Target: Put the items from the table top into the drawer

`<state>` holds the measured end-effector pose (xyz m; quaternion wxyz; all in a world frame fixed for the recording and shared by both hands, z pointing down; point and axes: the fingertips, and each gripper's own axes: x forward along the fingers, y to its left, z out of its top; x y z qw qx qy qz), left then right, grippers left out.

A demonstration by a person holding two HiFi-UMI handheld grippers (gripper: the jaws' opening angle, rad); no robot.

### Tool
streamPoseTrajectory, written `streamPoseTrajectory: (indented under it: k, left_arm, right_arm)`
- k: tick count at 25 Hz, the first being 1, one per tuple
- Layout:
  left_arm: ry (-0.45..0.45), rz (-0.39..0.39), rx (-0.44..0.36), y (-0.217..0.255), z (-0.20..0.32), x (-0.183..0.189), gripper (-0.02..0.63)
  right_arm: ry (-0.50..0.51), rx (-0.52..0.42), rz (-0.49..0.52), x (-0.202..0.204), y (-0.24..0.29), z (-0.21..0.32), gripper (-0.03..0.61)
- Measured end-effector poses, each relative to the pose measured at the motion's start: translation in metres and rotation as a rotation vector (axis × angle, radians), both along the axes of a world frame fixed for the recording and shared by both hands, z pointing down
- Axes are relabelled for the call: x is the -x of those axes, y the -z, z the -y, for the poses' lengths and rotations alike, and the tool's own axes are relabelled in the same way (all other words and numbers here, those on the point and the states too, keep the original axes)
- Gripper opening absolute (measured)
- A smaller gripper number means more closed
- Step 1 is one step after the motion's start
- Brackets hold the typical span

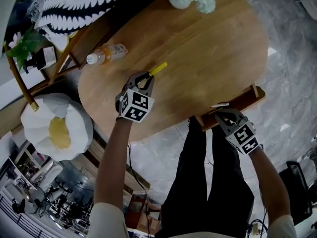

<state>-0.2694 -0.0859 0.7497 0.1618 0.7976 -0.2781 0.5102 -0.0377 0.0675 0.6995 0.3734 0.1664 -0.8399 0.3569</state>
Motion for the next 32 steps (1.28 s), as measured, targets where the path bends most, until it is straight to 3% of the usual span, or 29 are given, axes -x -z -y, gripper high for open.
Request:
streamPoseTrajectory:
  k: [15,32]
  left_arm:
    - [0.021,-0.089,0.021,0.021,-0.061,-0.094,0.084]
    - [0.149,-0.193,0.069,0.030,-0.111,-0.182,0.084]
  right_arm:
    - [-0.023,-0.025,0.019,-0.043,0.007,-0.020,0.020]
    - [-0.057,-0.024,-0.004,-0.101,0.015,-0.033,0.020]
